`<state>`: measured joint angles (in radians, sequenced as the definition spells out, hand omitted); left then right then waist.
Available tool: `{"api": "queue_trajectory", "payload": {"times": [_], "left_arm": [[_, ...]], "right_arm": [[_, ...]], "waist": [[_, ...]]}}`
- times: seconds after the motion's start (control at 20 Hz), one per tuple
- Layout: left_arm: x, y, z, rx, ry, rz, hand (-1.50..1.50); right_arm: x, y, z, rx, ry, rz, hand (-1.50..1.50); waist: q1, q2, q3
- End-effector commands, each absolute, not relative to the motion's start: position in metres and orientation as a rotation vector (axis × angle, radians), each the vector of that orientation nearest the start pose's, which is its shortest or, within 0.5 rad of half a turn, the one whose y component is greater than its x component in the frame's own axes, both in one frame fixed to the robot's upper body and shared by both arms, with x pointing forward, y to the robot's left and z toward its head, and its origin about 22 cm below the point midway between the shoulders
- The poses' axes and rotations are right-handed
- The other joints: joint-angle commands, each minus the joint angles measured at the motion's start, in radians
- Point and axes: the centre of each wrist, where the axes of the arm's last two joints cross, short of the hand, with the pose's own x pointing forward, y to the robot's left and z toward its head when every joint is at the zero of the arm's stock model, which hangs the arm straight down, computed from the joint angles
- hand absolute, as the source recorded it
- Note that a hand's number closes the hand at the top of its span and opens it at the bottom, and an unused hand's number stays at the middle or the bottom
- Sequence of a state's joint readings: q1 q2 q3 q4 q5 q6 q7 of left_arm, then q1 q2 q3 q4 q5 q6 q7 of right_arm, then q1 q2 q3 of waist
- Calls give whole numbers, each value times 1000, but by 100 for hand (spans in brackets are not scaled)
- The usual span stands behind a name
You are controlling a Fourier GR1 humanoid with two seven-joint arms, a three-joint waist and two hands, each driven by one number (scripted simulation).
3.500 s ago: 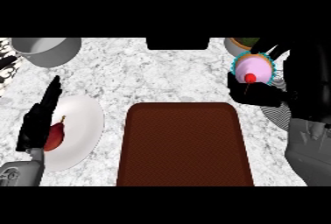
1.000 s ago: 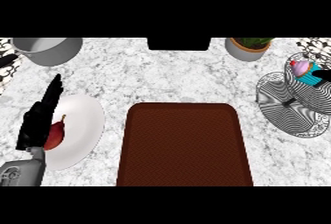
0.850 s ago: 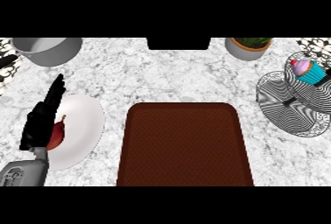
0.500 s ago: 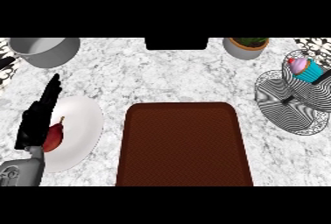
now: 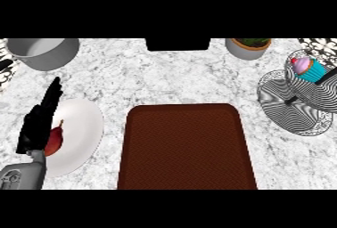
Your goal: Pick the cupcake from the tray and place it in the tiered basket
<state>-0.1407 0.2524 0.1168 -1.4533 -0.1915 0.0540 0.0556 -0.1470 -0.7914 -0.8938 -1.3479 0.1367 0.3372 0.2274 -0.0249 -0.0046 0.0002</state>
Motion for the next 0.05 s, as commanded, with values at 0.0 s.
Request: {"api": "queue_trajectory", "payload": {"times": [0.0], "left_arm": [[276,293,45,442,-1526,-209,0]], "right_arm": [[120,-573,200,-962,-1393,-49,-150]], "waist": [[4,-1,1]]}}
